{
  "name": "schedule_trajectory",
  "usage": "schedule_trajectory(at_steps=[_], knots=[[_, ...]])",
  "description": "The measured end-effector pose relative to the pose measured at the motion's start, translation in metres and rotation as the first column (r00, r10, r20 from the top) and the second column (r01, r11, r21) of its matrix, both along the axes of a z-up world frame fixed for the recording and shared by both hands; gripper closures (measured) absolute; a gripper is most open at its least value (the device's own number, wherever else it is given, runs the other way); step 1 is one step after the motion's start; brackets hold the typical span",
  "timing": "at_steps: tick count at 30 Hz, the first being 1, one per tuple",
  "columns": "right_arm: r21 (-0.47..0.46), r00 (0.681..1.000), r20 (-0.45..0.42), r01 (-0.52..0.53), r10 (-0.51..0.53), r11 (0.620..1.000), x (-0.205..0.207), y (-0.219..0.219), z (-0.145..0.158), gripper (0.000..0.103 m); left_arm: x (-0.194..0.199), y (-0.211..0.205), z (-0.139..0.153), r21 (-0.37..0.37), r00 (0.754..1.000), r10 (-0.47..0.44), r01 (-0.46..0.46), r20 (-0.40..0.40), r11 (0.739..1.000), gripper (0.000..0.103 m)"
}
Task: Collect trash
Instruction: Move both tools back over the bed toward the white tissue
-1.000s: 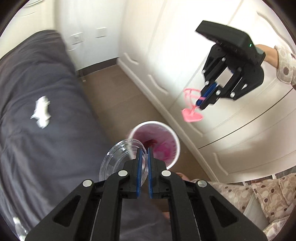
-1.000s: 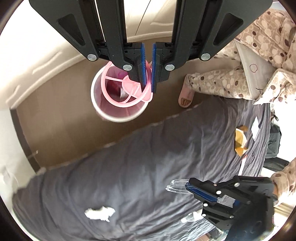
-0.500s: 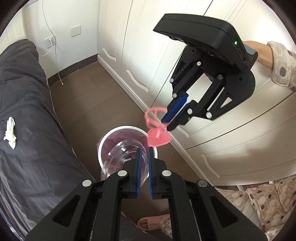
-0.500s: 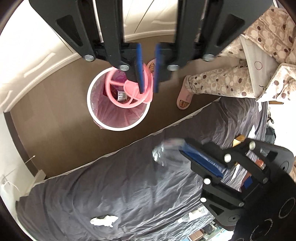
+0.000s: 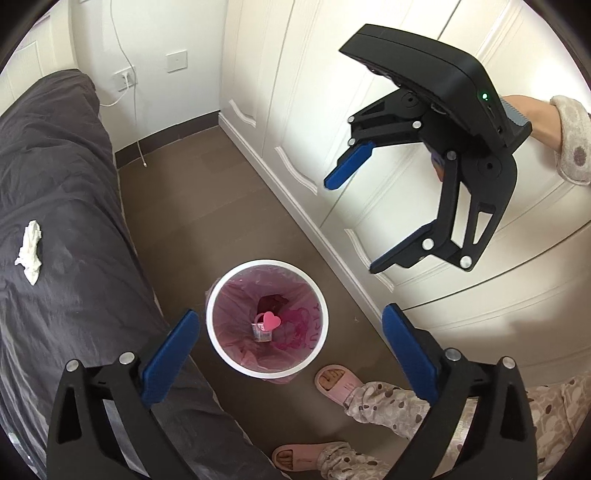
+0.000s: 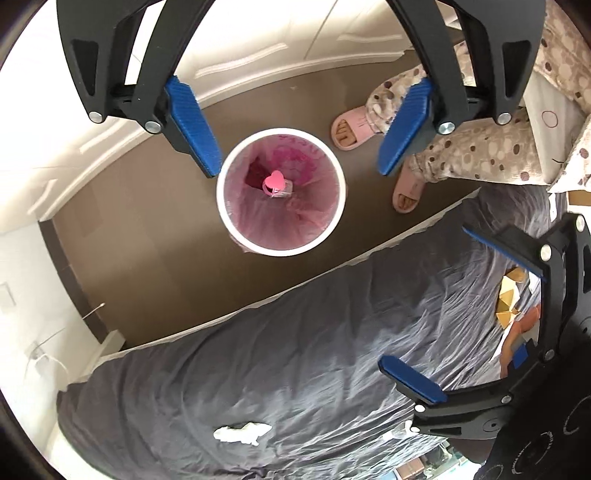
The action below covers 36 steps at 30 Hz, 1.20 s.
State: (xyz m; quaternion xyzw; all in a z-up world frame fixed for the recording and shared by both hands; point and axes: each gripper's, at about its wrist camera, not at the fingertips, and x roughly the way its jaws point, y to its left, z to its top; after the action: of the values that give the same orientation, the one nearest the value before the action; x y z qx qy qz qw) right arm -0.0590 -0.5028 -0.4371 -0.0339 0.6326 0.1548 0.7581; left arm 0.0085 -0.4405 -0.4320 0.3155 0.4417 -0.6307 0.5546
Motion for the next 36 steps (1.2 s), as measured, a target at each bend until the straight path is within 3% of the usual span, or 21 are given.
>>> schedule_trajectory(at_steps=[3, 19, 28, 36], knots=[[-0.04, 1.0, 0.0, 0.007, -0.007, 0.999, 0.006, -0.005, 0.004, 0.013, 0.007, 0.003, 0.004, 0.001, 1.0, 0.019, -0.019, 0.006, 1.0, 0.005], [-0.098, 0.993, 0.027, -0.11, 0.113, 0.989, 0.041, 0.0, 0.044, 0.011, 0.049, 0.041, 0.038, -0.017, 0.988, 0.131, -0.13, 0.078, 0.991, 0.005], [-0.144, 0.976, 0.021, -0.211, 0.216, 0.967, 0.071, 0.037, 0.082, 0.011, 0.073, 0.082, 0.067, -0.05, 0.975, 0.179, -0.173, 0.134, 0.984, 0.005], [-0.158, 0.973, 0.042, -0.218, 0.227, 0.963, 0.142, 0.085, 0.116, 0.011, 0.134, 0.155, 0.083, -0.061, 0.96, 0.241, -0.235, 0.139, 0.97, 0.005]])
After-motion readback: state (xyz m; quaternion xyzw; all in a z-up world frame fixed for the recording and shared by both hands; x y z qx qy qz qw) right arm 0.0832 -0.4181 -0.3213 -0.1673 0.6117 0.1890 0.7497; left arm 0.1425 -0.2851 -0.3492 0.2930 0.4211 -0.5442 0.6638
